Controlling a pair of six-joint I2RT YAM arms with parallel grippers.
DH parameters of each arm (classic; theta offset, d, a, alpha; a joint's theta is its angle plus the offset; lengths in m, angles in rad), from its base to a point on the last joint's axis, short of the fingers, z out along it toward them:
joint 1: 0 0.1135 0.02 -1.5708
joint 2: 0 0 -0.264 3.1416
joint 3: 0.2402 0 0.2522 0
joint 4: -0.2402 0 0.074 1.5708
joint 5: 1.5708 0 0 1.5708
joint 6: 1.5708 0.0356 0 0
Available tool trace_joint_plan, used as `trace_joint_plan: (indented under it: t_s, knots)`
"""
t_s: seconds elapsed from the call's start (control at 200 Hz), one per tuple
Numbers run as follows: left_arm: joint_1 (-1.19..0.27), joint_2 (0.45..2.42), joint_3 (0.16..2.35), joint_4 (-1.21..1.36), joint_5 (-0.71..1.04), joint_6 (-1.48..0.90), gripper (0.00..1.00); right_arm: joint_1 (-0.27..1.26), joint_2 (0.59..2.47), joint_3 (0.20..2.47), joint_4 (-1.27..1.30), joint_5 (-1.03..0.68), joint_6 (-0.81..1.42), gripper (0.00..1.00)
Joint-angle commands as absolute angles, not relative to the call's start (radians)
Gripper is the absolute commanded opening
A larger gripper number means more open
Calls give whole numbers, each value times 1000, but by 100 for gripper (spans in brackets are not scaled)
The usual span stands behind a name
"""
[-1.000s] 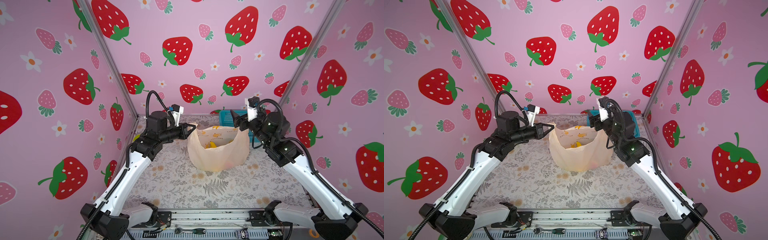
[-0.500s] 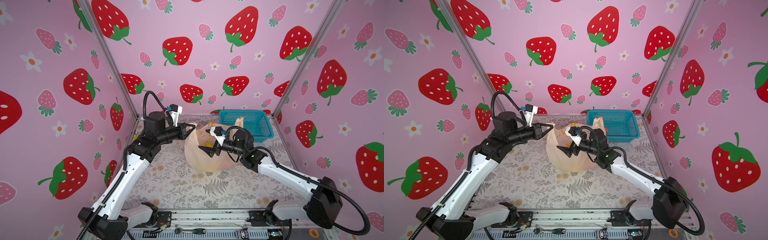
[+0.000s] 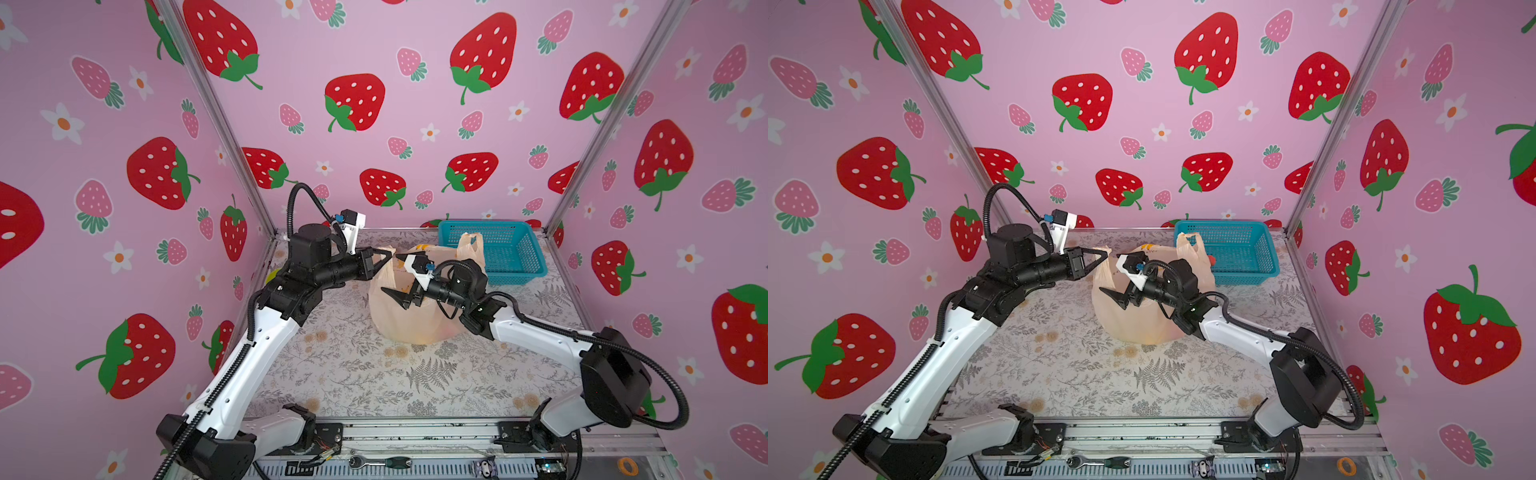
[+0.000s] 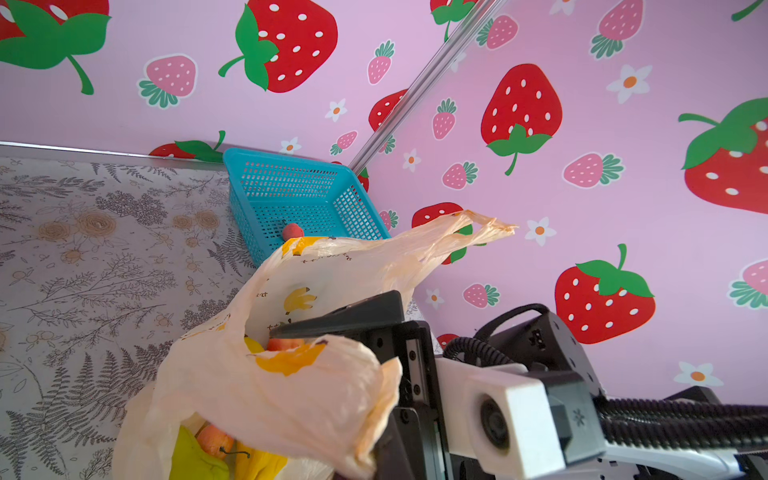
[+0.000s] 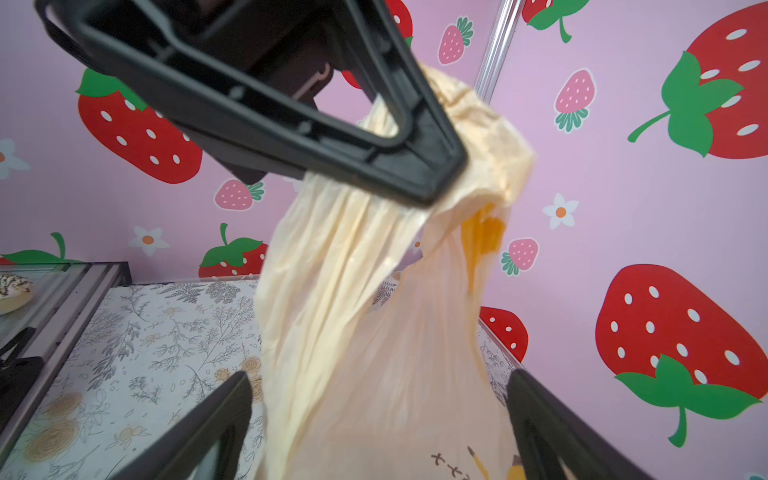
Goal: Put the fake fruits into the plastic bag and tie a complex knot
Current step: 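Carry the right gripper's handle across toward the left gripper's handle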
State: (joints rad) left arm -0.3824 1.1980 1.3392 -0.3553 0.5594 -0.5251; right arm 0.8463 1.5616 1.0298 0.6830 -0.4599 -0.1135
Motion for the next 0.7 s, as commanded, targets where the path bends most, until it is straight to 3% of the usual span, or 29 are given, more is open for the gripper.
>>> trace_joint_plan:
  t_s: [0.0,0.415,0.48,0.695]
  knots:
    - [-382,1177,1335,-329,575,-524,0,814,1614,1090,729,-573,-132,97]
    - [-382,1172,1341,-342,570,-514,0,771,1766,1222,752,-768,-107,89]
    - [-380,1170,1341,-343,569,-514,0,769,1778,1235,743,-793,-96,79]
    - [-374,1154,1338,-361,511,-496,0,757,1761,1179,774,-818,-48,27]
